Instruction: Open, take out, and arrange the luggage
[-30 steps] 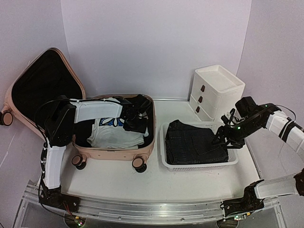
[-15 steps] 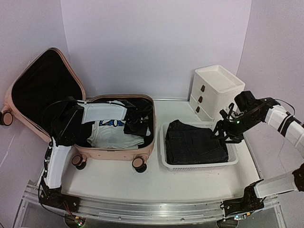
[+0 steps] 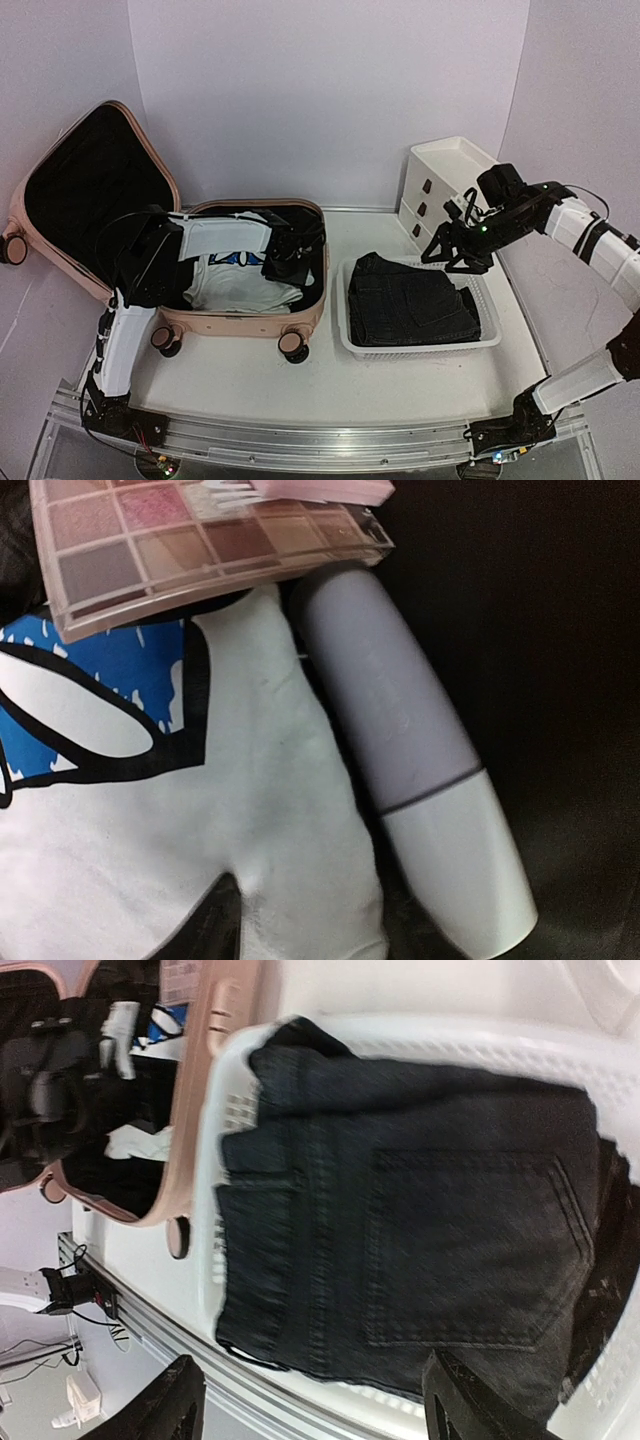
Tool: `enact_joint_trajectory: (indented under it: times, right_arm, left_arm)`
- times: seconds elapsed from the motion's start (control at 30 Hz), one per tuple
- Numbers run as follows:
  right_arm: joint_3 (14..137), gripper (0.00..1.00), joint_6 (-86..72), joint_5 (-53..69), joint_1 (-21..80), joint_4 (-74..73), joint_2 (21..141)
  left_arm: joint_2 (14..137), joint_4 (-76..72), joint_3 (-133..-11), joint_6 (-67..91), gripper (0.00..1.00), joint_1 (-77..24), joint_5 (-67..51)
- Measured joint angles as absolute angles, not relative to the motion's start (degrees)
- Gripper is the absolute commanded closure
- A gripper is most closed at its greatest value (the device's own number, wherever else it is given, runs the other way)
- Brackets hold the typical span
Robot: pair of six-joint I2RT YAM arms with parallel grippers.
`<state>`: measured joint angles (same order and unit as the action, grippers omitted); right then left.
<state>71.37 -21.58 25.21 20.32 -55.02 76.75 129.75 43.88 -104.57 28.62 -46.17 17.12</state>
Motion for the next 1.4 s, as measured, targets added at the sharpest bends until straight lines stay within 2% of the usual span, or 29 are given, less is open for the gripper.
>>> enact_joint_trajectory:
  times: [0.13,0.37,0.47,0.63,0.8,0.93,1.03,1.13,1.27,1.4]
  right_arm:
    - [76.2,0.24,-22.6,24.6,24.9,-53.3,79.6]
    - [78.7,0.26,-31.9,26.7,31.5,-41.6,88.4]
    - [78.7,0.32,-36.7,27.5,32.5,-35.6,92.1]
    - [80.0,0.33,-45.0,27.0,34.9,-26.6,98.8]
    - [86.9,0.35,-51.2,26.2,38.2,-20.2,107.5]
    - [89.9,0.35,-53.4,25.9,39.6,-18.5,111.0]
    - [90.5,0.35,-53.9,25.6,39.7,-18.4,111.4]
    - [91.0,0.35,-53.8,25.3,39.7,-18.2,111.4]
    - [91.0,0.34,-51.8,24.6,39.6,-19.4,111.3]
    - [89.7,0.29,-47.0,22.8,39.6,-23.2,108.9]
  left_arm:
    - [129.4,42.9,-104.6,27.5,0.8,-45.7,16.4]
    - [124.7,39.6,-98.6,25.3,0.89,-42.7,11.6]
    - [121.9,38.0,-94.7,24.9,0.92,-40.3,8.6]
    - [116.9,34.1,-89.3,23.7,0.94,-37.5,4.0]
    - [114.0,31.8,-87.5,22.1,0.94,-37.1,1.8]
    - [113.9,30.9,-87.4,21.0,0.88,-37.1,0.1]
    - [113.9,30.9,-87.4,21.0,0.81,-37.1,-1.5]
    - [114.2,30.9,-87.4,21.3,0.66,-37.1,-3.2]
    - [114.8,31.0,-87.4,21.1,0.36,-37.1,-5.9]
    - [114.1,31.0,-87.2,20.4,0.19,-37.1,-7.5]
